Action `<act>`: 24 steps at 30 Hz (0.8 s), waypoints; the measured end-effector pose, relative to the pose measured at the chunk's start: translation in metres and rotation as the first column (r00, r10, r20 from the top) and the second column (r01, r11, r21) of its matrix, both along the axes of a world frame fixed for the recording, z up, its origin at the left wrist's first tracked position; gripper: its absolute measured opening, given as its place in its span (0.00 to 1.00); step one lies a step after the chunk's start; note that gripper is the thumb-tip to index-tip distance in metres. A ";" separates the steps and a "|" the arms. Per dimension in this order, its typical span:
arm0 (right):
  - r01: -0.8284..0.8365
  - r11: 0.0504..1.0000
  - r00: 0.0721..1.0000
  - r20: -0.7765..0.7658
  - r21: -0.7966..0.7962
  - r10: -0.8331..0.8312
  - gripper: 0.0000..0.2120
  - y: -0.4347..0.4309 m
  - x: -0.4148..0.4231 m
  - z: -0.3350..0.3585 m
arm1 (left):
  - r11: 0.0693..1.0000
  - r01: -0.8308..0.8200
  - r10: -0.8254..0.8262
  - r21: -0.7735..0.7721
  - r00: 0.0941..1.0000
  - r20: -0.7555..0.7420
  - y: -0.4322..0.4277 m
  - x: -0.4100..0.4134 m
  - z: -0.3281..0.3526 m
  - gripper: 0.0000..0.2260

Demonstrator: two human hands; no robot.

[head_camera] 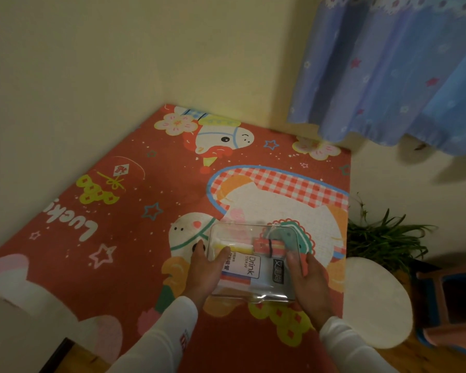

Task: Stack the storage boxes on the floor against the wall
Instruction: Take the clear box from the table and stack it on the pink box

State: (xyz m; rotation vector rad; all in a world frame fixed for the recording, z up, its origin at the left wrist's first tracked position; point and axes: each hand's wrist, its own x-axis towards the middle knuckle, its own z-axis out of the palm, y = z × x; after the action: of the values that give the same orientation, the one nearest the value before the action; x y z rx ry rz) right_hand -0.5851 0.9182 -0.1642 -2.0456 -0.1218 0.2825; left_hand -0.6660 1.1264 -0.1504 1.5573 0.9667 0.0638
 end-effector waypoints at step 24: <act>-0.008 1.000 0.981 -0.192 0.006 0.009 0.20 0.020 0.027 -0.024 | 0.998 -0.034 0.032 -0.046 0.999 -0.037 0.004 0.016 -0.018 0.29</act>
State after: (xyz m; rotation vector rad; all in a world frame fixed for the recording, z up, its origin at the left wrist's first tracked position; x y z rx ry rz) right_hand -0.5576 0.9379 -0.1880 -2.0017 -0.0120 0.4824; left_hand -0.6505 1.1303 -0.1686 1.5045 1.0158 0.0366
